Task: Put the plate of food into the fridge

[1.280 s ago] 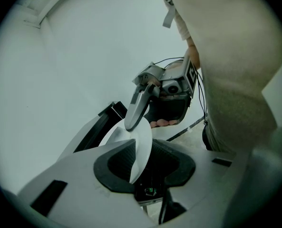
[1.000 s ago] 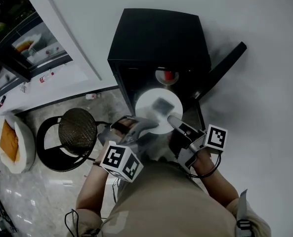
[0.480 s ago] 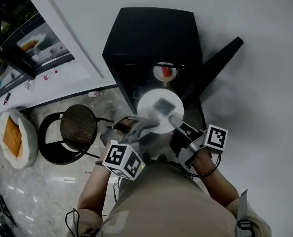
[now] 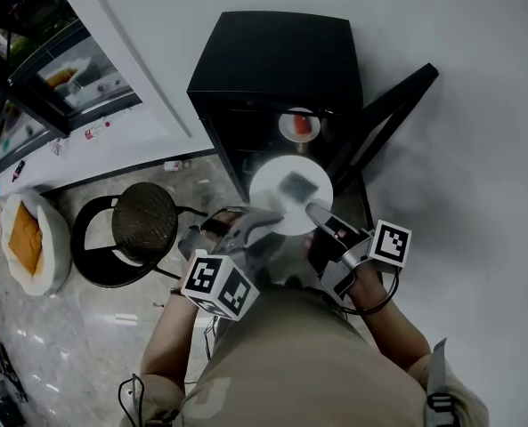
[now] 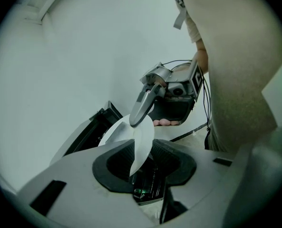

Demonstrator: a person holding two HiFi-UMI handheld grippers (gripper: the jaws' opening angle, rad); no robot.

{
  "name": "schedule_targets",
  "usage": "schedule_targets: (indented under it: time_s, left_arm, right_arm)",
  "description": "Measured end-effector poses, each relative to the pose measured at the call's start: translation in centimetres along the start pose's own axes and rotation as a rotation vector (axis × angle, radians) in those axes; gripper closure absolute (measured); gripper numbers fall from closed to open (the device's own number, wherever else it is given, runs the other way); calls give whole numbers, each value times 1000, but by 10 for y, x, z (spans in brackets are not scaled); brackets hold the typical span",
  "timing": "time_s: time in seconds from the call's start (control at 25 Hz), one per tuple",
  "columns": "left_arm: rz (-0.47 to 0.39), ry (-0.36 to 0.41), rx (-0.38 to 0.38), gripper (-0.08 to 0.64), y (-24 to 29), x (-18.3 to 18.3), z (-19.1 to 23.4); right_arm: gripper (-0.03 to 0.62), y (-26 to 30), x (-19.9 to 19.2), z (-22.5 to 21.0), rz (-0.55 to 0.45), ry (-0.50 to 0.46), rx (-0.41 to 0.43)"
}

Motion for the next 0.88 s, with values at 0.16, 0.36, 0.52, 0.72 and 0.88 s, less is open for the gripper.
schedule_targets:
  time_s: [0.16,0.36,0.52,0.72,0.88]
  left_arm:
    - [2,-25,26,443,-6,1,1]
    - [7,-82,63,438,-17,1,0]
    - [17,-109,84,437,-21,0,-4]
    - [39,-130,99,437,-22,-1,-8]
    - [46,-156,115,437,-23,0,-11]
  right_arm:
    - [548,-4,4,3,-8,-5,5]
    - [549,-7,1,7,6,-13,28]
    - [549,-6,1,5,28,-18,43]
    - [549,-7,1,-1,39,-8,41]
    - [549,-10,2,-5,46,-20,29]
Point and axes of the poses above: the fingertips, and each gripper's own axes: y forward along the fingers, z to its left, x out of its top, the point moved 8 cm from there along -y, backward along the fingers, and after that the axes turned 2 degrees about -z, right-handed, at the moved point
